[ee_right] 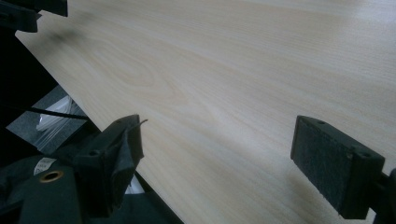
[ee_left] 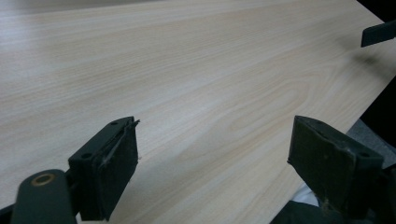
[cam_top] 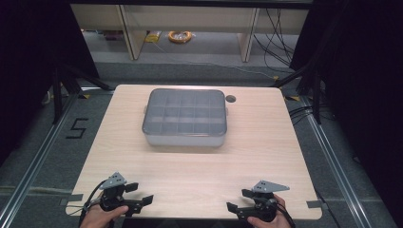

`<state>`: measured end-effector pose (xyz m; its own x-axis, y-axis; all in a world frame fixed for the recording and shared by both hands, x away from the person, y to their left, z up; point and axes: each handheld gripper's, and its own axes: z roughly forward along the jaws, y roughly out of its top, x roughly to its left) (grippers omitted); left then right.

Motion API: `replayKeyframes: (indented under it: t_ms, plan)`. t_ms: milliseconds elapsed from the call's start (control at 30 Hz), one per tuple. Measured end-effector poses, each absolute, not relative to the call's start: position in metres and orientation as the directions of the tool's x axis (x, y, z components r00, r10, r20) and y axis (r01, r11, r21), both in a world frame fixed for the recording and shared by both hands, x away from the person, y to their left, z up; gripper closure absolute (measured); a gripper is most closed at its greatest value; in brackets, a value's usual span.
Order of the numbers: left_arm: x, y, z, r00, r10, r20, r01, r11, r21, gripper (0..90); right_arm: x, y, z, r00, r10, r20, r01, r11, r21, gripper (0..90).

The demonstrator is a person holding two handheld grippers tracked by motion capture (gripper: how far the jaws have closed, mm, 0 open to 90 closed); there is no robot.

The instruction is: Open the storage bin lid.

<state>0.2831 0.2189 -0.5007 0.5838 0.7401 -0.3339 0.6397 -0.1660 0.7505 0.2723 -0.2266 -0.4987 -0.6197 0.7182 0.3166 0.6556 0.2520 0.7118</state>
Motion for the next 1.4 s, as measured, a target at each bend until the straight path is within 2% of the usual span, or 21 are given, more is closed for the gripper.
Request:
replayKeyframes:
  t_ms: [133, 233, 333, 367, 400, 433, 467, 500, 667, 767, 800, 833, 867, 900, 967, 1033, 1067, 1167, 1233, 1400]
  plan:
    - [0.284, 0.219, -0.5, 0.579, 0.739, -0.344, 0.644, -0.156, 0.749, 15.2, 0.274, -0.227, -0.501, -0.626, 0.704, 0.336, 0.655, 0.241, 0.716, 17.7]
    - [0.284, 0.219, -0.501, 0.574, 0.737, -0.357, 0.652, -0.148, 0.744, 15.2, 0.273, -0.227, -0.499, -0.587, 0.716, 0.377, 0.689, 0.198, 0.697, 17.6]
    - [0.284, 0.219, -0.501, 0.573, 0.734, -0.365, 0.655, -0.142, 0.742, 15.2, 0.276, -0.23, -0.499, -0.61, 0.708, 0.355, 0.662, 0.21, 0.72, 17.4]
    - [0.284, 0.22, -0.501, 0.573, 0.734, -0.364, 0.655, -0.144, 0.742, 15.2, 0.275, -0.228, -0.498, -0.595, 0.706, 0.385, 0.678, 0.184, 0.712, 17.2]
    - [0.284, 0.22, -0.501, 0.572, 0.734, -0.366, 0.654, -0.14, 0.743, 15.2, 0.277, -0.23, -0.499, -0.608, 0.709, 0.357, 0.658, 0.199, 0.726, 17.0]
    - [0.285, 0.22, -0.5, 0.573, 0.732, -0.37, 0.655, -0.137, 0.743, 15.2, 0.278, -0.229, -0.5, -0.616, 0.688, 0.384, 0.66, 0.184, 0.729, 16.7]
    - [0.285, 0.22, -0.5, 0.572, 0.73, -0.375, 0.657, -0.133, 0.742, 15.2, 0.276, -0.227, -0.498, -0.581, 0.698, 0.418, 0.694, 0.157, 0.703, 16.7]
    - [0.285, 0.22, -0.5, 0.57, 0.729, -0.379, 0.658, -0.128, 0.743, 15.2, 0.279, -0.229, -0.498, -0.609, 0.69, 0.391, 0.667, 0.179, 0.723, 16.7]
    - [0.286, 0.22, -0.5, 0.559, 0.735, -0.383, 0.659, -0.114, 0.743, 15.3, 0.28, -0.225, -0.496, -0.596, 0.682, 0.423, 0.681, 0.151, 0.717, 16.7]
    - [0.287, 0.218, -0.499, 0.572, 0.728, -0.38, 0.651, -0.121, 0.749, 15.3, 0.282, -0.228, -0.495, -0.614, 0.688, 0.386, 0.654, 0.169, 0.738, 16.9]
    - [0.287, 0.217, -0.499, 0.572, 0.727, -0.379, 0.649, -0.119, 0.751, 15.3, 0.282, -0.226, -0.495, -0.6, 0.686, 0.412, 0.668, 0.147, 0.729, 17.0]
    - [0.288, 0.217, -0.499, 0.574, 0.726, -0.378, 0.649, -0.122, 0.751, 15.3, 0.285, -0.228, -0.496, -0.611, 0.697, 0.376, 0.65, 0.17, 0.74, 17.2]
    - [0.289, 0.216, -0.499, 0.576, 0.722, -0.383, 0.649, -0.119, 0.751, 15.4, 0.284, -0.226, -0.495, -0.584, 0.692, 0.423, 0.677, 0.129, 0.724, 17.5]
    - [0.29, 0.215, -0.499, 0.577, 0.722, -0.381, 0.647, -0.12, 0.753, 15.4, 0.288, -0.228, -0.496, -0.611, 0.697, 0.376, 0.644, 0.161, 0.747, 18.0]
    - [0.292, 0.215, -0.499, 0.579, 0.722, -0.379, 0.644, -0.119, 0.755, 15.4, 0.292, -0.228, -0.495, -0.6, 0.701, 0.386, 0.657, 0.157, 0.738, 18.5]
    - [0.295, 0.216, -0.5, 0.569, 0.728, -0.383, 0.647, -0.109, 0.755, 15.6, 0.296, -0.228, -0.494, -0.592, 0.696, 0.406, 0.665, 0.138, 0.734, 19.2]
    - [0.297, 0.216, -0.5, 0.569, 0.727, -0.384, 0.646, -0.108, 0.755, 15.6, 0.3, -0.229, -0.494, -0.61, 0.704, 0.364, 0.637, 0.162, 0.754, 19.5]
    - [0.304, 0.219, -0.5, 0.557, 0.739, -0.38, 0.647, -0.098, 0.756, 15.9, 0.303, -0.225, -0.491, -0.588, 0.706, 0.395, 0.662, 0.14, 0.736, 20.3]
    - [0.31, 0.22, -0.5, 0.553, 0.743, -0.378, 0.644, -0.093, 0.759, 15.9, 0.309, -0.226, -0.492, -0.615, 0.7, 0.362, 0.635, 0.167, 0.754, 20.5]
    - [0.323, 0.224, -0.502, 0.541, 0.753, -0.375, 0.649, -0.09, 0.756, 16.1, 0.314, -0.224, -0.491, -0.604, 0.714, 0.354, 0.636, 0.165, 0.753, 21.3]
